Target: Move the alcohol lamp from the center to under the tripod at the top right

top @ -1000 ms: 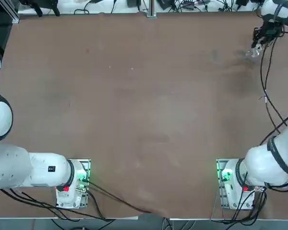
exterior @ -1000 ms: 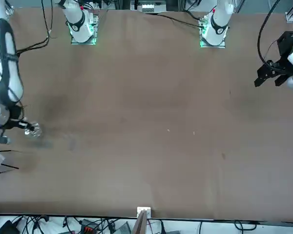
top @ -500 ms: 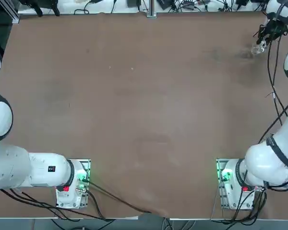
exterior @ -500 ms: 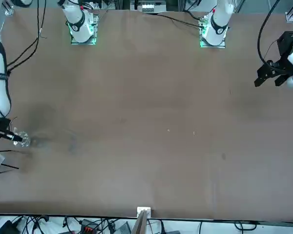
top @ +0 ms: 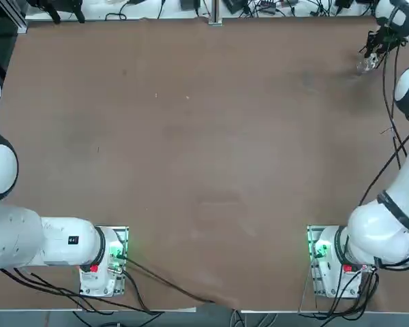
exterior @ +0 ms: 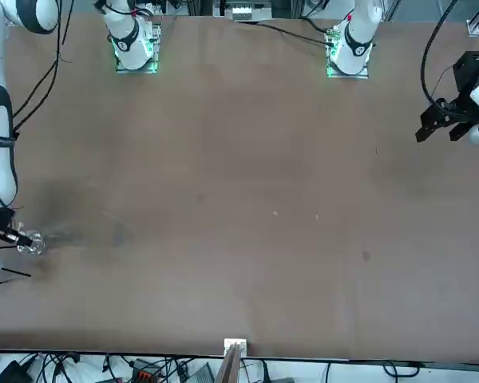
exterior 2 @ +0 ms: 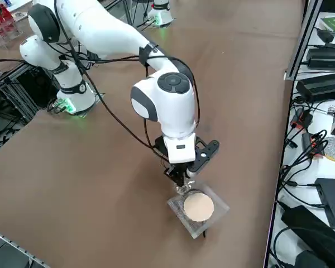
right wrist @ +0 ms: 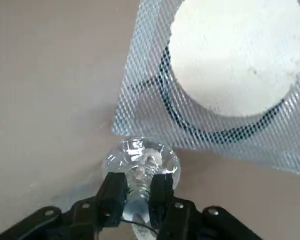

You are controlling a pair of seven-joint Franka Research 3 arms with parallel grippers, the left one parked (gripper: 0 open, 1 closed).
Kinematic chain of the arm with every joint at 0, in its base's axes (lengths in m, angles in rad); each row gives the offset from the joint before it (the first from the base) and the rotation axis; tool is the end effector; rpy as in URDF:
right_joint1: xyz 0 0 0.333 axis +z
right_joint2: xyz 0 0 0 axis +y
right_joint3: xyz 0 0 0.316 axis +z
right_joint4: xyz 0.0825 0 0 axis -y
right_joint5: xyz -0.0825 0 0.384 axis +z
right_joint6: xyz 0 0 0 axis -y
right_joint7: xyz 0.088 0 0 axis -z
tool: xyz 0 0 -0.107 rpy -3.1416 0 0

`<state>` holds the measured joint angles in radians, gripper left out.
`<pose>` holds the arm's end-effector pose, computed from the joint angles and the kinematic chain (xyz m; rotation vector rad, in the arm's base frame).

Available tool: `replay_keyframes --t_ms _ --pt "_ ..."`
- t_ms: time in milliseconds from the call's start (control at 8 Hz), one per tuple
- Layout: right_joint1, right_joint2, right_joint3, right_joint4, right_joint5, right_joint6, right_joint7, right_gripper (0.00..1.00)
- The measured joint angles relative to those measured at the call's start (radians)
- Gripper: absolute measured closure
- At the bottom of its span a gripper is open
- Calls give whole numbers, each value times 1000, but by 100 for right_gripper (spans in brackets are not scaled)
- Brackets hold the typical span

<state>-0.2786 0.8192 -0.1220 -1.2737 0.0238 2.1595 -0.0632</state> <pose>0.7057 -0.2723 0.2706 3.0220 -0.4696 0.0837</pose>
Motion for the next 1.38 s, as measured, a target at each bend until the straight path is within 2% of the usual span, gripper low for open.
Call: replay_keyframes --t_ms 500,750,1125,1375 --pt "-13 10 0 8 6 -6 0 69" --pt "-13 13 1 9 6 -7 -3 56" --pt "-5 5 6 37 6 -47 -6 2" --pt "23 -33 16 47 7 -139 -1 1"
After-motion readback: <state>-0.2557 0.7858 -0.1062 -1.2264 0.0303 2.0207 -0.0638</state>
